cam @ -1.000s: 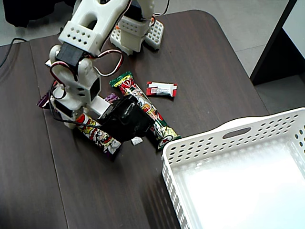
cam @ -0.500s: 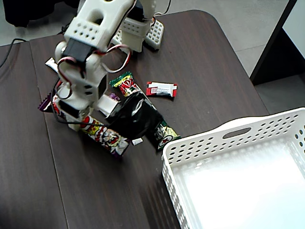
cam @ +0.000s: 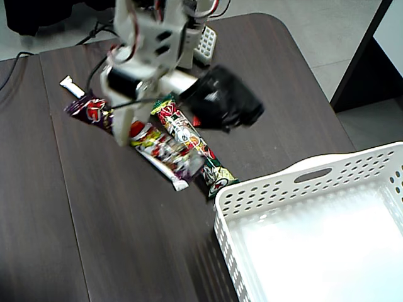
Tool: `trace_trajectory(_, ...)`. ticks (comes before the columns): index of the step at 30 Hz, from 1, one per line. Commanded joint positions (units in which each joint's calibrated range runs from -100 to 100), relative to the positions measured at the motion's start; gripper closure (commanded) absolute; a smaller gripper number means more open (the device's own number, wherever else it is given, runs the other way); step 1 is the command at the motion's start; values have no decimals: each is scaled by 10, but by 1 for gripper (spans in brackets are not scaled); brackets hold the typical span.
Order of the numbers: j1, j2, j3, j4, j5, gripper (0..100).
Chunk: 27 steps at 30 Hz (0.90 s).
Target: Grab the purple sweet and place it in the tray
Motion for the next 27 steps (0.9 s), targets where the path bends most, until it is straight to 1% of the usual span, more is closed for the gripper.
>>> trace_trajectory(1,-33,-112,-39,1,-6,98)
trace_trajectory(5,-92,-130,-38,-6,-5,98)
trace_trajectory(7,-131,-129,-39,-27,-6,98)
trace_trajectory(11,-189,-117,-37,-122,-6,99)
trace_trajectory(19,-261,-25,-37,-336,-5,99)
trace_trajectory(27,-290,75,-39,-425,-5,98)
